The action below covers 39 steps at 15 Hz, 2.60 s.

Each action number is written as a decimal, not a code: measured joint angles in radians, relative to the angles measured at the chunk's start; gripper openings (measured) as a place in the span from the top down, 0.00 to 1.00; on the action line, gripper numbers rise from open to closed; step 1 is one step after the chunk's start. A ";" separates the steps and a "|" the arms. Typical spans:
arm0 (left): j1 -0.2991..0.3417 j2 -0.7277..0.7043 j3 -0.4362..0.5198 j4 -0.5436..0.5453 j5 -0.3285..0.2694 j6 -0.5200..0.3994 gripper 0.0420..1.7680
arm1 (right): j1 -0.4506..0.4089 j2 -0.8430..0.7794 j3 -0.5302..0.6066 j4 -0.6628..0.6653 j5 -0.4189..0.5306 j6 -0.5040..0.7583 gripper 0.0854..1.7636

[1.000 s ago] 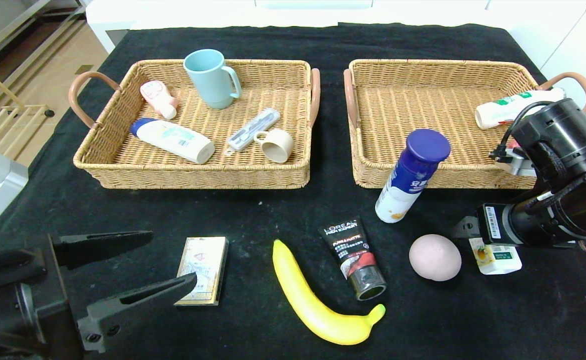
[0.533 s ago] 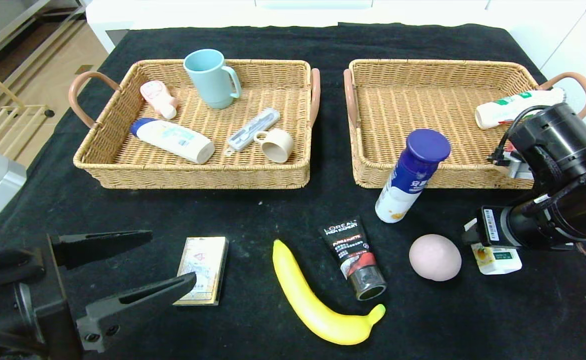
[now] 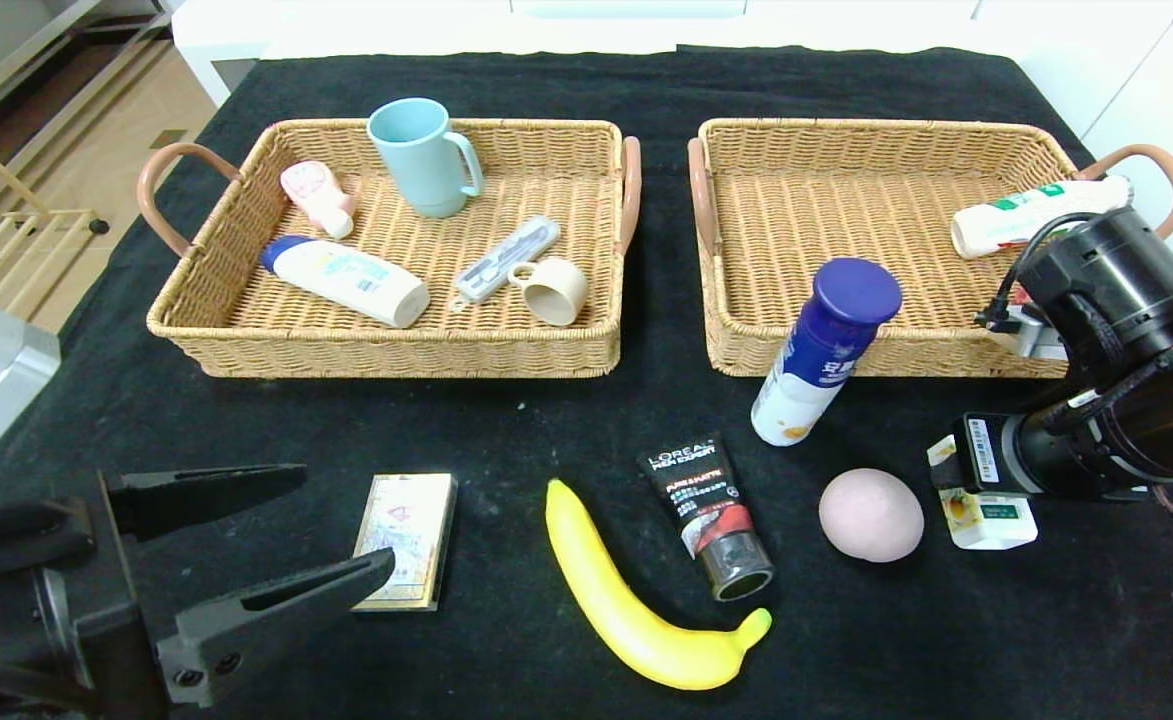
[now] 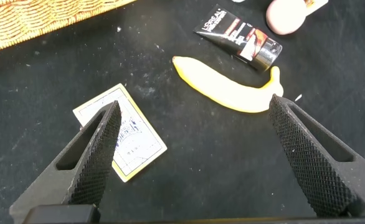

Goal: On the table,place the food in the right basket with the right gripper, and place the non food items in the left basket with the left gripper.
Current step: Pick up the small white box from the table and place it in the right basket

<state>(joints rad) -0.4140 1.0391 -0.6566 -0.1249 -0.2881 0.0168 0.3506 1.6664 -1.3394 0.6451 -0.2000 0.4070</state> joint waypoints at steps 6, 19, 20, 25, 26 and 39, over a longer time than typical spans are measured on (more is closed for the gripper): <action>0.000 0.007 0.008 0.002 0.000 0.019 0.03 | -0.001 -0.007 0.006 0.005 0.002 -0.001 0.57; 0.000 -0.003 0.004 0.005 0.000 0.037 0.03 | 0.016 -0.097 -0.166 0.047 -0.009 -0.044 0.57; 0.000 -0.004 0.004 0.005 0.000 0.042 0.03 | 0.017 -0.097 -0.194 0.045 -0.010 -0.044 0.57; 0.000 -0.009 0.006 0.006 0.000 0.044 0.03 | 0.018 -0.070 -0.268 -0.050 -0.029 -0.045 0.57; 0.000 -0.009 0.006 0.005 0.000 0.045 0.03 | 0.016 -0.059 -0.269 -0.101 -0.033 -0.043 0.57; 0.000 -0.014 0.006 0.006 0.000 0.044 0.03 | -0.003 0.041 -0.282 -0.449 -0.058 -0.024 0.57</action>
<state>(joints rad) -0.4140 1.0255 -0.6502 -0.1187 -0.2881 0.0611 0.3472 1.7077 -1.6217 0.1966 -0.2579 0.3832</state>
